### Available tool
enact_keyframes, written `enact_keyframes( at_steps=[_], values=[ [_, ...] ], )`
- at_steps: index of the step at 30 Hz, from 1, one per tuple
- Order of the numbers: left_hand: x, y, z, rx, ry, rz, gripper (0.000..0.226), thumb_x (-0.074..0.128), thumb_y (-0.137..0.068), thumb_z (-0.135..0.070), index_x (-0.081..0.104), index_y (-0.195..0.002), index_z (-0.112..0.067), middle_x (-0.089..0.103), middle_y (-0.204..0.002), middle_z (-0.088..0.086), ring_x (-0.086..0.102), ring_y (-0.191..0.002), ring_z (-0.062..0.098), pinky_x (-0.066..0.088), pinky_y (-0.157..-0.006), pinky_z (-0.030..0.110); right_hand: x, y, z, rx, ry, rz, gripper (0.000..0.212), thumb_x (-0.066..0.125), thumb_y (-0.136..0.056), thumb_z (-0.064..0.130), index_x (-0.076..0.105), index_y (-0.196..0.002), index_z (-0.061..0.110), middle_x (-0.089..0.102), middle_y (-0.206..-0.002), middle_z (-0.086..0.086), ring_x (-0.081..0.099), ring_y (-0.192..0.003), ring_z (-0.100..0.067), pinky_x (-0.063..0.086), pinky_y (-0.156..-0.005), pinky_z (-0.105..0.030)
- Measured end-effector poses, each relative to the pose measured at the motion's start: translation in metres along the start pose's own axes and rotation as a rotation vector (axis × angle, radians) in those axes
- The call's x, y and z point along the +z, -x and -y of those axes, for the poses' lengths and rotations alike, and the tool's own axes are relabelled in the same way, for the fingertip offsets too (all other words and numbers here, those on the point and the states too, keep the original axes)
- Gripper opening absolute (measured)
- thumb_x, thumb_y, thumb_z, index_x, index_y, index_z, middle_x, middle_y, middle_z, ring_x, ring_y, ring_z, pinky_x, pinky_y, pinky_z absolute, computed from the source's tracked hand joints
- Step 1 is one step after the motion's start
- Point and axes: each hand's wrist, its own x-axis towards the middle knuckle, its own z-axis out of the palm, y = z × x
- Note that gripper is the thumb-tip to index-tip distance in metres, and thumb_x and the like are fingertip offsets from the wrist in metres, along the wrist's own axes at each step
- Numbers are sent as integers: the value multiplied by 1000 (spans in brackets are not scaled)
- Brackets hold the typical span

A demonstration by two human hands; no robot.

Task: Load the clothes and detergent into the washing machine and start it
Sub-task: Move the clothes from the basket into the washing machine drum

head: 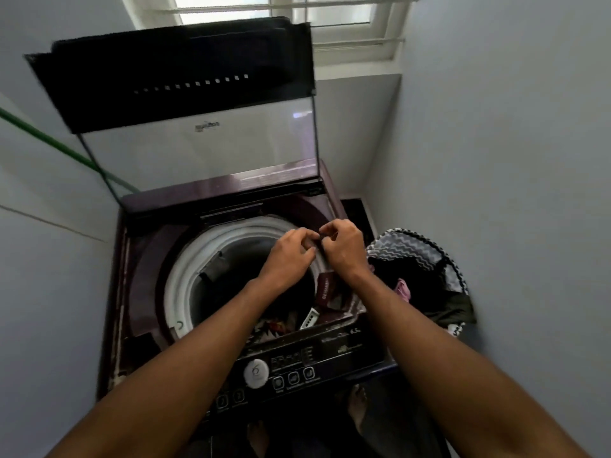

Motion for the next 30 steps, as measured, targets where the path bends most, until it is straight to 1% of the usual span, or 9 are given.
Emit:
enact_keyframes(
  at_steps=[6, 9, 15, 18, 20, 22, 25, 28, 30],
  values=[
    [61, -27, -58, 188, -21, 91, 28, 64, -85, -11, 68, -112, -20, 59, -92, -5, 55, -84, 8, 45, -81, 21, -55, -11, -73, 165, -24, -58, 14, 63, -74, 6, 72, -84, 12, 70, -86, -7, 64, -78, -18, 48, -73, -24],
    [84, -39, -76, 245, -61, 152, 26, 63, -87, -11, 68, -111, -20, 56, -84, -5, 53, -79, 8, 43, -76, 20, -72, -12, -112, 252, -31, -49, 13, 64, -78, 4, 72, -87, 9, 72, -87, -8, 65, -81, -19, 46, -74, -24],
    [146, -69, -100, 236, -162, 382, 28, 60, -88, -9, 64, -114, -17, 61, -87, -1, 53, -86, 11, 46, -80, 31, -95, -16, -210, 482, 31, -7, 14, 62, -77, 4, 69, -87, 10, 69, -92, -10, 65, -88, -25, 49, -78, -29],
    [176, -80, -104, 187, -180, 508, 26, 59, -89, -9, 64, -115, -14, 65, -94, 2, 59, -92, 17, 49, -83, 37, -100, -15, -255, 577, 100, 43, 8, 67, -78, 12, 66, -83, 18, 68, -101, -9, 64, -94, -26, 52, -82, -31],
    [195, -84, -104, 167, -208, 561, 27, 61, -91, -11, 64, -118, -13, 66, -97, 3, 60, -92, 18, 49, -82, 34, -103, -12, -277, 607, 169, 100, 8, 68, -80, 19, 68, -87, 20, 68, -108, -10, 63, -103, -28, 53, -89, -36],
    [214, -87, -103, 162, -240, 610, 30, 61, -92, -13, 63, -122, -13, 65, -96, 1, 60, -89, 18, 49, -80, 33, -104, -9, -297, 589, 296, 206, 20, 64, -81, 19, 70, -100, 15, 66, -115, -11, 59, -112, -32, 51, -94, -39],
    [240, -87, -102, 168, -249, 673, 30, 58, -93, -9, 63, -122, -10, 63, -94, 1, 60, -86, 21, 51, -79, 38, -106, 0, -320, 473, 568, 385, 26, 59, -86, 20, 64, -111, 12, 59, -121, -12, 47, -122, -36, 44, -97, -42],
    [265, -88, -96, 169, -237, 702, 28, 59, -93, -9, 63, -120, -10, 53, -94, -5, 51, -88, 12, 42, -78, 24, -111, 5, -340, 340, 806, 513, 30, 57, -92, 23, 61, -120, 15, 54, -130, -11, 38, -129, -34, 36, -103, -45],
    [276, -88, -91, 155, -229, 702, 28, 61, -92, -15, 63, -120, -14, 52, -100, -5, 52, -93, 12, 39, -81, 21, -115, 7, -349, 301, 933, 580, 32, 58, -91, 24, 62, -122, 17, 53, -131, -11, 37, -130, -33, 34, -102, -45]
  ],
)
